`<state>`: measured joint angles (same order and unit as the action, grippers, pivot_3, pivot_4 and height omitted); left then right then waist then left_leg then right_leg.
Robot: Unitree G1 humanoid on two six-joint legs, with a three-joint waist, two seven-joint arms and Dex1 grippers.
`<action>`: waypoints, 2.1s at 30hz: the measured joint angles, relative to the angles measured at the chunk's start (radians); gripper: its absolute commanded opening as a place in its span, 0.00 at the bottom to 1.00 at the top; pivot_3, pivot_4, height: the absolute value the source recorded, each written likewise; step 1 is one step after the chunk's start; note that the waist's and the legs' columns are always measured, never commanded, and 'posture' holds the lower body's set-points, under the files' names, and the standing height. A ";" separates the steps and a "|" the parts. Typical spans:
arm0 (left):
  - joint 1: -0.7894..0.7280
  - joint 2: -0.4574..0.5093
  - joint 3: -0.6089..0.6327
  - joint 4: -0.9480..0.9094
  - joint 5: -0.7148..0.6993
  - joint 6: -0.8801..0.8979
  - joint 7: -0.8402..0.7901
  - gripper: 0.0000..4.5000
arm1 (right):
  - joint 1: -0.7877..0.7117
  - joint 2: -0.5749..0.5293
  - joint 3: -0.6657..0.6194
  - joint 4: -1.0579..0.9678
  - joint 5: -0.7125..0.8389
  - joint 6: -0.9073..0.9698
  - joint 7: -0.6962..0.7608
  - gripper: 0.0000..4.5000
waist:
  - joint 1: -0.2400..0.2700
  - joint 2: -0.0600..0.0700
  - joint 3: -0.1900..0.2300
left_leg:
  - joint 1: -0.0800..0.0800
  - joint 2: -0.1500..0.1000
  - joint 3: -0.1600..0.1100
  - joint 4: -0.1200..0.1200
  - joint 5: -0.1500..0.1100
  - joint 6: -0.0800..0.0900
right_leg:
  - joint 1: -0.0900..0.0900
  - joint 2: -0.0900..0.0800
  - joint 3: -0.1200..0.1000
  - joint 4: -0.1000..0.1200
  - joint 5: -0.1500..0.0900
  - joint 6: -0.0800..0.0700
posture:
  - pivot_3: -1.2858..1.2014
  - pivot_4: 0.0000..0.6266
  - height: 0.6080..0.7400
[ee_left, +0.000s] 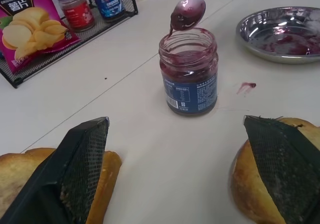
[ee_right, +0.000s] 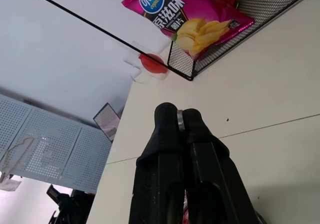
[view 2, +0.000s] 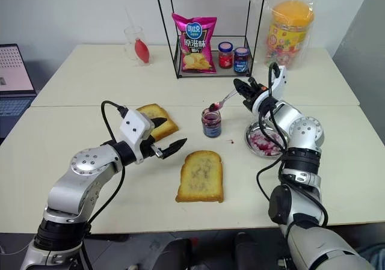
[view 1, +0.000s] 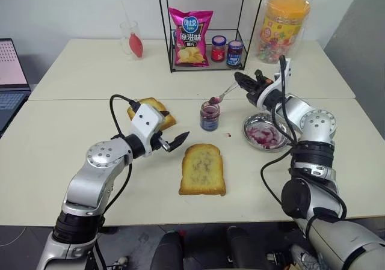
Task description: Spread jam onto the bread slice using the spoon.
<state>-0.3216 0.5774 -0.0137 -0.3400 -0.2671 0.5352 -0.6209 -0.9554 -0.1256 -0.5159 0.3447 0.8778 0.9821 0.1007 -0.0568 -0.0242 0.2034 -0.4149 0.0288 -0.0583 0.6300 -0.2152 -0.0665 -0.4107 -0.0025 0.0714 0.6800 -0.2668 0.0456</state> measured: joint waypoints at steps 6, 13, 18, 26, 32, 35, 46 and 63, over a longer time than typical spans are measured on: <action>0.023 0.037 0.030 -0.005 -0.024 -0.003 -0.046 1.00 | 0.001 -0.011 -0.011 -0.104 0.090 0.087 -0.021 0.01 | 0.000 0.000 0.000 | 0.000 0.000 0.000 0.000 0.000 0.000 | -0.001 0.000 0.000 0.000 0.000 0.000 | 0.52 0.24 1.00; 0.212 0.139 0.106 -0.042 -0.066 -0.061 -0.177 1.00 | 0.089 -0.008 0.023 -0.350 0.274 0.236 -0.067 0.01 | -0.002 0.000 0.000 | -0.001 0.001 0.000 -0.001 0.000 0.000 | -0.001 0.000 0.000 0.000 -0.001 -0.002 | 0.52 0.24 1.00; 0.388 0.190 0.146 -0.110 -0.099 -0.138 -0.293 1.00 | 0.227 -0.012 0.157 -0.522 0.314 0.286 -0.057 0.01 | -0.002 0.000 0.000 | 0.000 0.001 0.000 -0.001 0.000 0.000 | -0.002 0.000 0.000 0.000 -0.003 -0.003 | 0.52 0.24 1.00; 0.489 0.205 0.143 -0.124 -0.061 -0.257 -0.332 1.00 | 0.363 -0.067 0.430 -0.588 0.155 0.191 0.084 0.01 | -0.002 0.000 0.000 | 0.000 0.001 0.001 0.000 0.002 0.003 | -0.001 0.001 0.001 0.000 -0.005 0.001 | 0.52 0.24 1.00; 0.511 0.206 0.126 -0.124 -0.036 -0.297 -0.333 1.00 | 0.392 -0.125 0.609 -0.588 -0.020 0.070 0.224 0.01 | -0.002 0.000 0.000 | 0.000 0.001 0.001 -0.001 0.001 0.003 | -0.002 0.001 0.000 0.000 -0.005 0.001 | 0.52 0.24 1.00; 0.507 0.206 0.108 -0.124 -0.027 -0.305 -0.331 1.00 | 0.392 -0.144 0.642 -0.589 -0.067 0.034 0.269 0.01 | -0.001 0.000 0.000 | 0.000 0.001 0.001 -0.001 0.002 0.003 | -0.002 0.001 0.001 0.000 -0.005 0.001 | 0.52 0.24 1.00; 0.461 0.192 0.069 -0.124 -0.020 -0.311 -0.322 1.00 | 0.387 -0.284 0.693 -0.724 -0.198 -0.074 0.383 0.01 | 0.000 -0.001 0.000 | 0.000 0.001 0.000 -0.001 0.002 0.003 | -0.002 0.001 0.000 0.000 -0.005 0.001 | 0.52 0.24 1.00; 0.431 0.182 0.057 -0.093 -0.016 -0.325 -0.308 1.00 | 0.444 -0.045 0.469 -0.625 -0.004 0.064 0.202 0.01 | 0.000 -0.002 -0.001 | 0.000 0.001 0.000 0.000 0.002 0.003 | -0.001 0.001 0.001 0.000 -0.005 0.001 | 0.52 0.24 1.00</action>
<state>0.1096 0.7595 0.0435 -0.4329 -0.2832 0.2106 -0.9285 -0.5115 -0.1706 -0.0469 -0.2801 0.8737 1.0466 0.3029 -0.0571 -0.0263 0.2021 -0.4149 0.0303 -0.0579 0.6296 -0.2137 -0.0639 -0.4121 -0.0016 0.0720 0.6802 -0.2714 0.0461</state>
